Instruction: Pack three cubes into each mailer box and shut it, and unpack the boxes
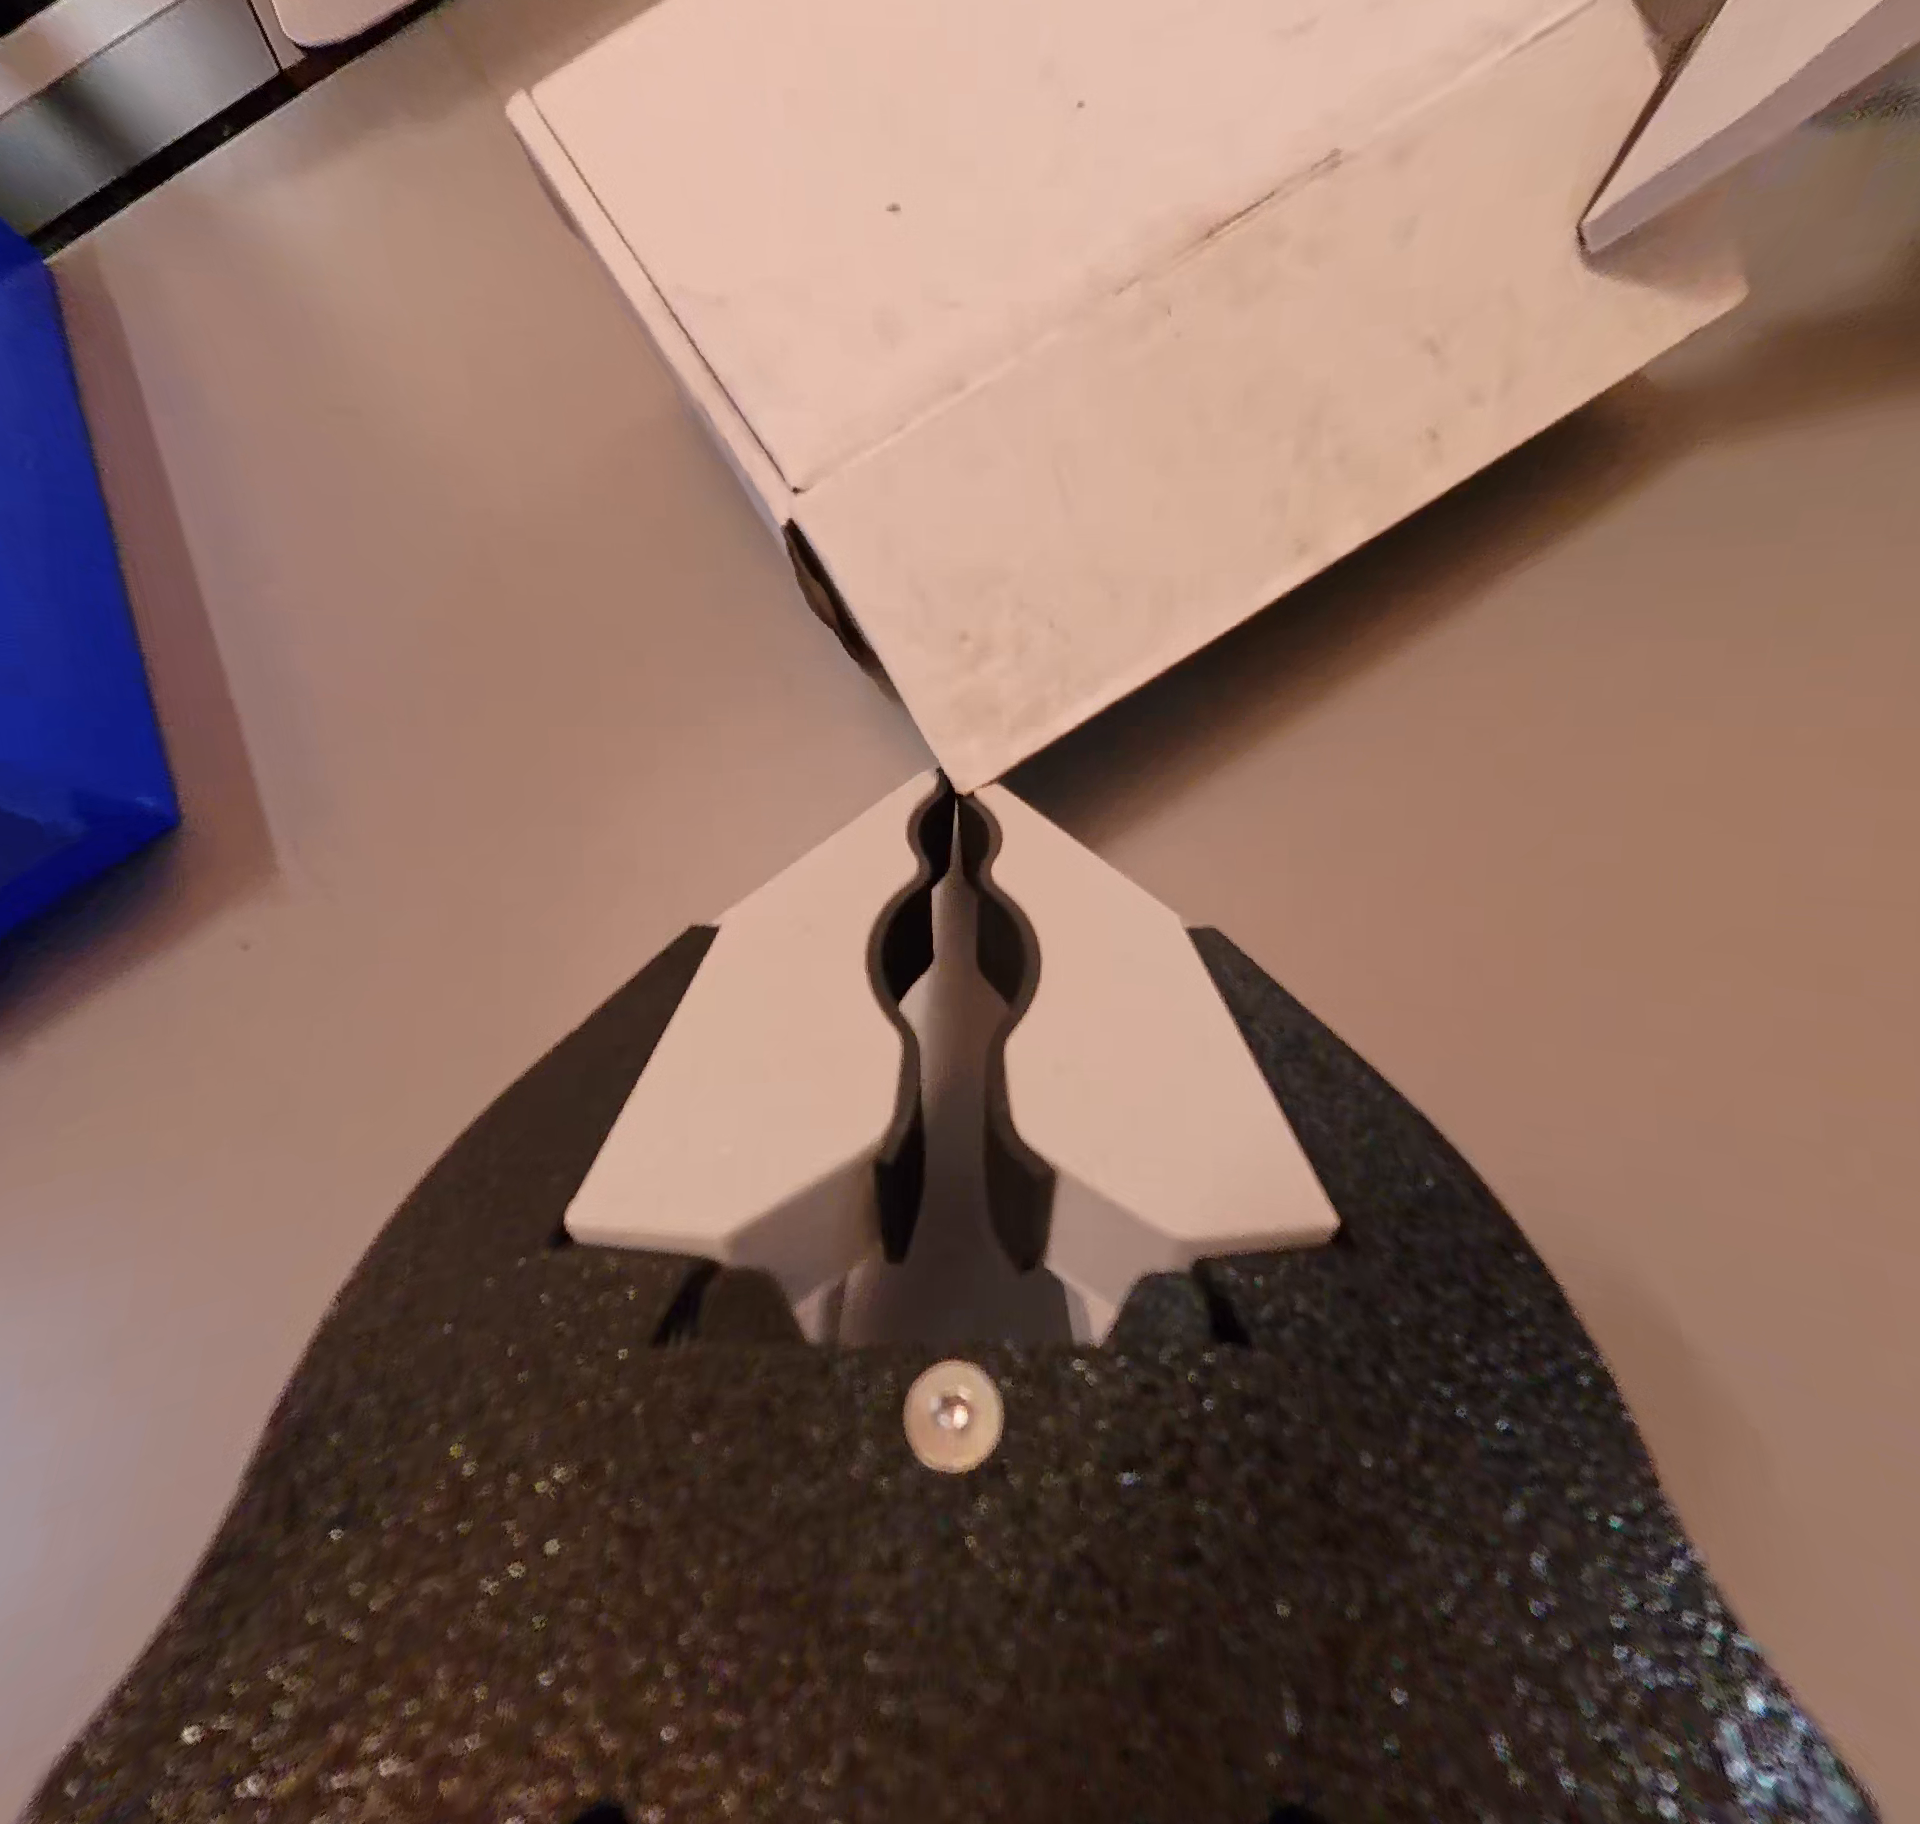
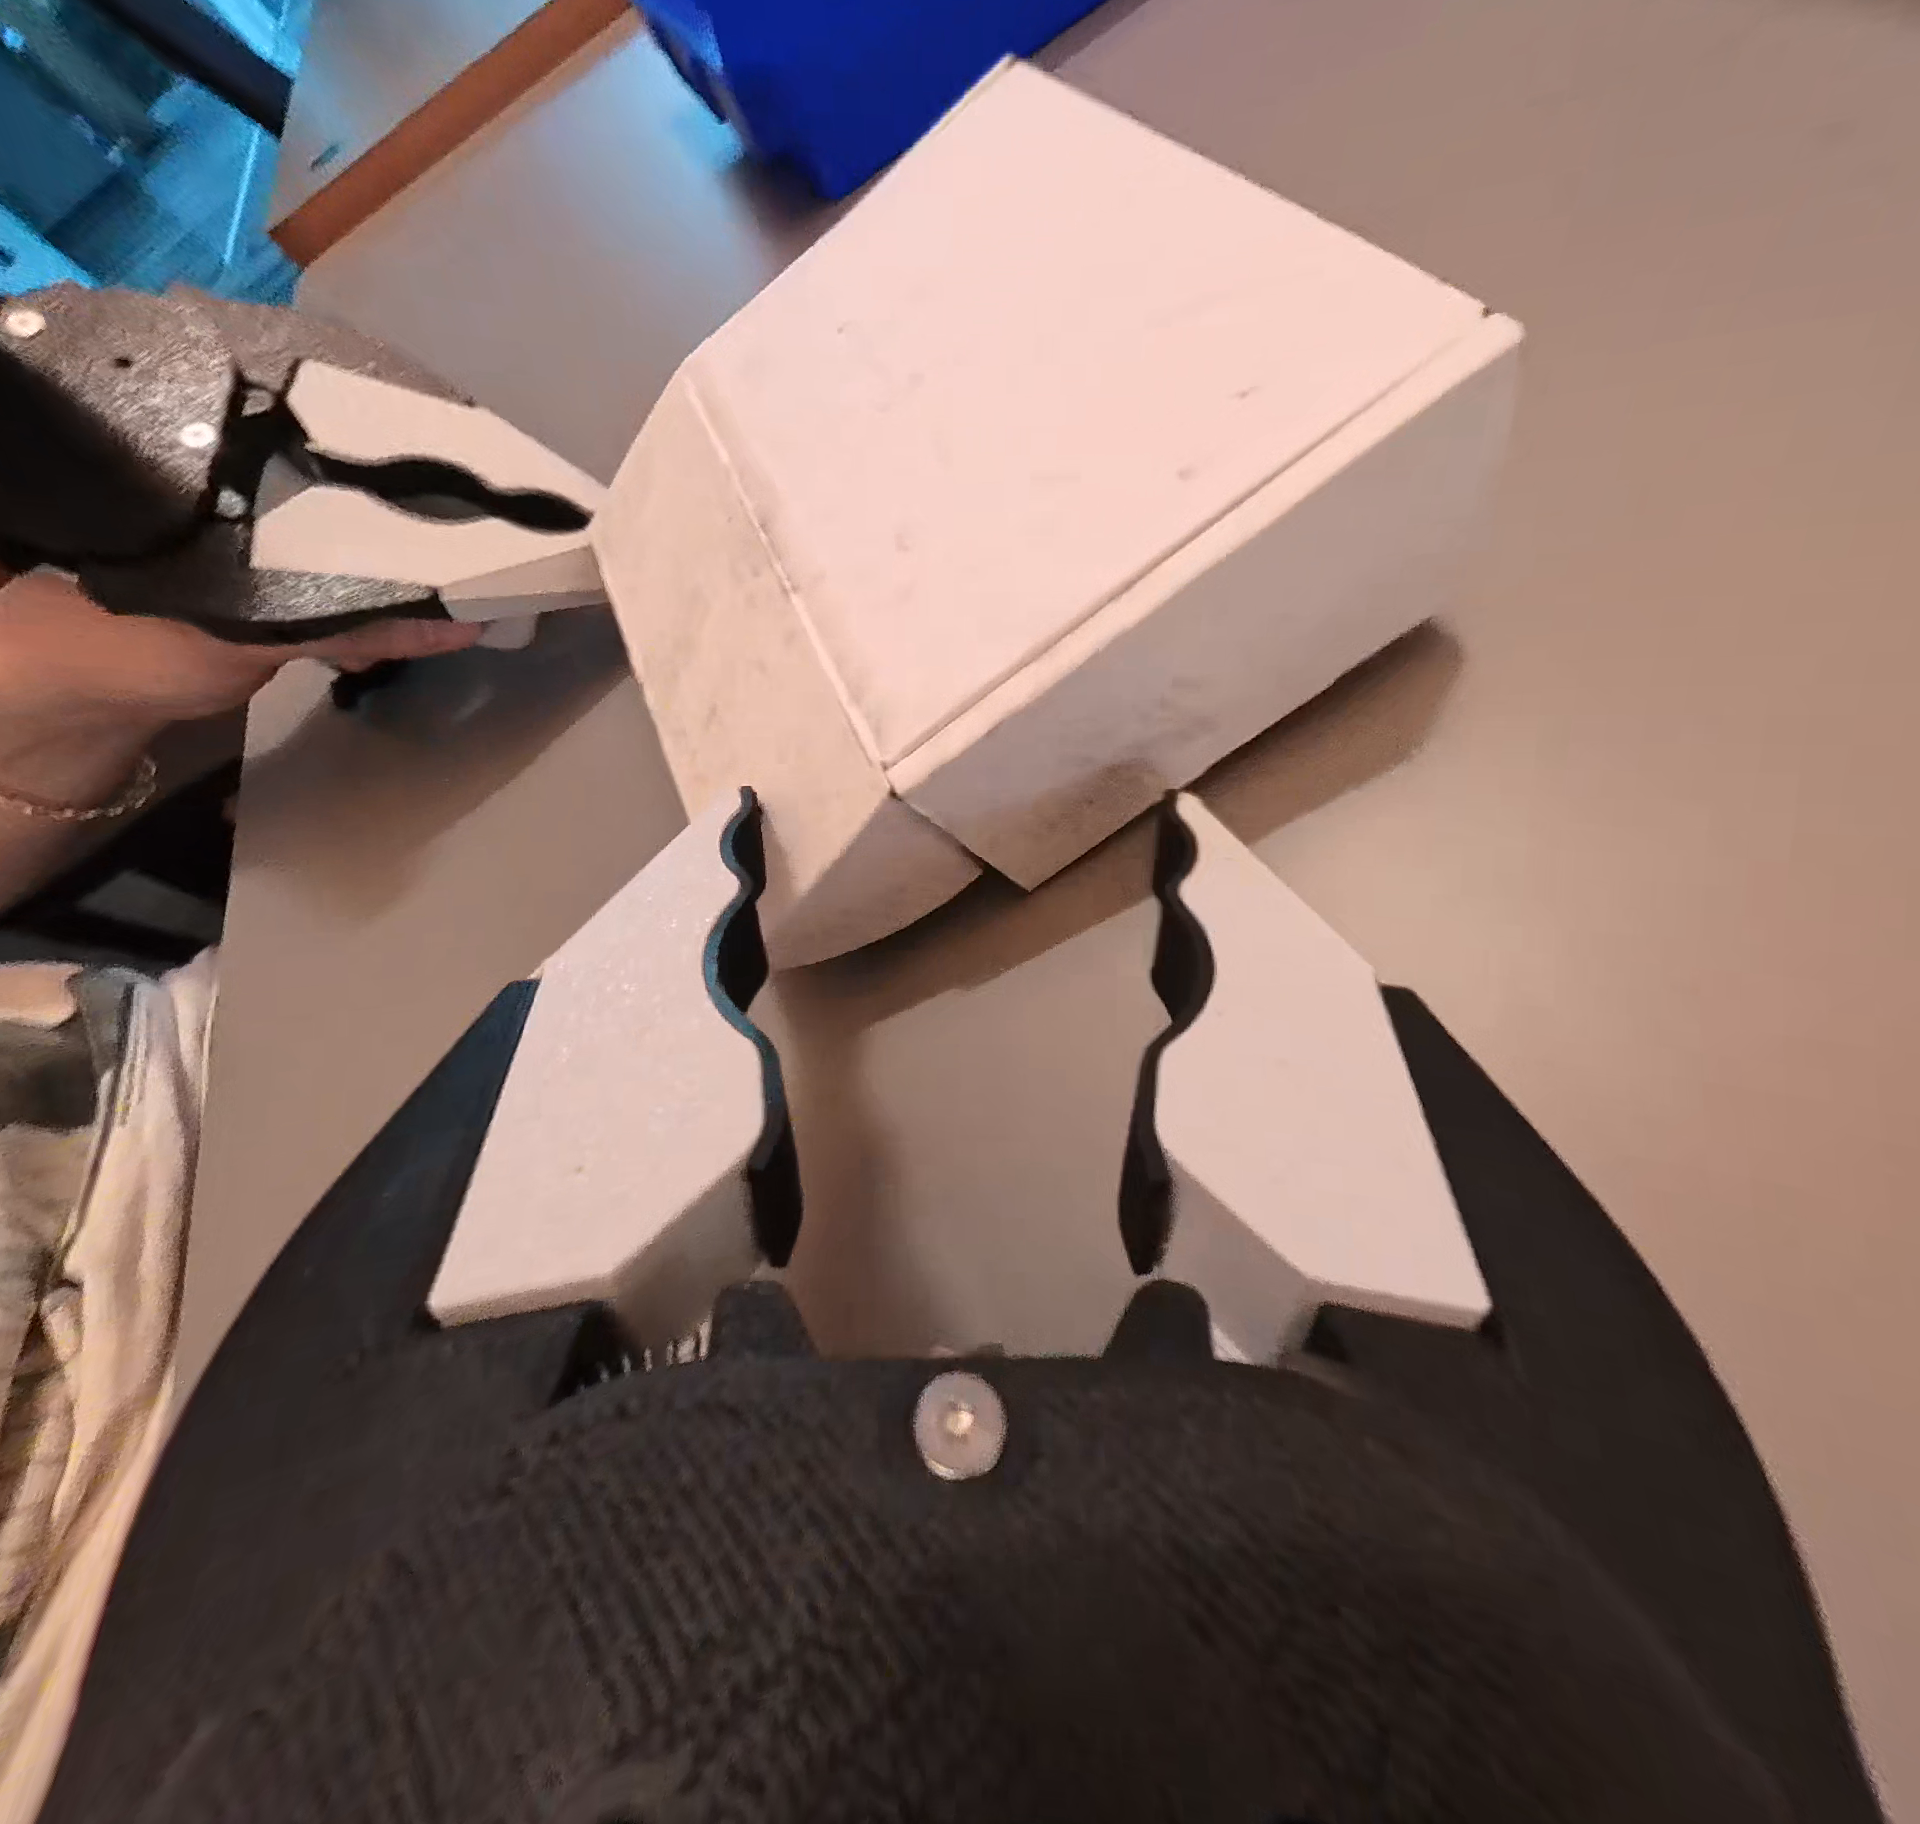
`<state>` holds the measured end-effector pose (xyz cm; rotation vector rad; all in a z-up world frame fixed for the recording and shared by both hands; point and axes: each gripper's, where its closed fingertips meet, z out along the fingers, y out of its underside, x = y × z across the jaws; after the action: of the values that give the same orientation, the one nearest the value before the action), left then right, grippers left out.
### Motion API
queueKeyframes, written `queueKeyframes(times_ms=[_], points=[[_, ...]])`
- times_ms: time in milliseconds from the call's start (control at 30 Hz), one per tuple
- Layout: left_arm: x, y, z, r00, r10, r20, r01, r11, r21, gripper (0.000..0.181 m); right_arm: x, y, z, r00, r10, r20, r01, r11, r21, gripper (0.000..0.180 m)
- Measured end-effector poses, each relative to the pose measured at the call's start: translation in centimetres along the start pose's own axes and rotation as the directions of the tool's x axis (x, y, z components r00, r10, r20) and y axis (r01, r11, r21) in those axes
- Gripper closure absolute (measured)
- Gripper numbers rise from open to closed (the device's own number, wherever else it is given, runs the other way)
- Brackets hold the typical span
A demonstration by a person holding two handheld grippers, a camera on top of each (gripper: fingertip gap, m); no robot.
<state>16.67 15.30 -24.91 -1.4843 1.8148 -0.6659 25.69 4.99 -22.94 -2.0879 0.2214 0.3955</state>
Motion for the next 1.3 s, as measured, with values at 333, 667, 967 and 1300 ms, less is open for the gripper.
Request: queueKeyframes(times_ms=[333, 667, 967, 1300], points=[[0.3, -1.3, -0.3, 0.994, 0.085, -0.068, -0.082, 0.995, 0.056, 0.17, 0.9, -0.7, 0.2, 0.979, 0.156, 0.129, -0.156, 0.988, -0.006, 0.12], [0.8, -1.7, -1.1, 0.986, 0.108, -0.127, -0.089, 0.985, 0.146, 0.156, 1.5, -1.1, -0.1, 0.951, 0.251, 0.178, -0.258, 0.966, 0.015, 0.13], [1.1, -2.2, 0.3, 0.984, 0.135, -0.115, -0.119, 0.984, 0.132, 0.163, 1.6, -1.2, -0.2, 0.954, 0.246, 0.172, -0.254, 0.967, 0.024, 0.13], [-0.5, -2.6, -0.1, 0.987, -0.035, -0.156, 0.059, 0.987, 0.151, 0.16, 1.1, -1.4, -0.2, 0.953, 0.234, 0.192, -0.244, 0.969, 0.033, 0.131]])
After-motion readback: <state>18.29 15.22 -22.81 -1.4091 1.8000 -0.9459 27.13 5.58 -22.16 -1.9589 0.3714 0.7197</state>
